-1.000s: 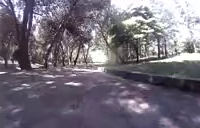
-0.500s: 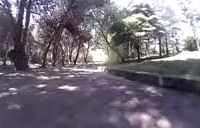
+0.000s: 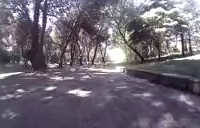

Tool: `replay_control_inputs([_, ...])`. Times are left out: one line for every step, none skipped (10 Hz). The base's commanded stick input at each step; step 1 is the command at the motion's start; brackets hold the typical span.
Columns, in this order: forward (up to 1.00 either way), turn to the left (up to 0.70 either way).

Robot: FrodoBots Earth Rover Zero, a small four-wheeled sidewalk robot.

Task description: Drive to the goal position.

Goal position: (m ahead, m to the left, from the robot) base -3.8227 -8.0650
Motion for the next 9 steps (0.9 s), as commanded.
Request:
replay_control_inputs([1.00, 0.25])
replay_control_inputs([1.00, 0.16])
replay_control_inputs([1.00, 0.08])
replay_control_inputs([1.00, 0.00])
replay_control_inputs([1.00, 0.00])
replay_control_inputs([1.00, 0.00])
replay_control_inputs([1.00, 0.00])
replay_control_inputs([1.00, 0.00])
replay_control_inputs([1.00, 0.00])
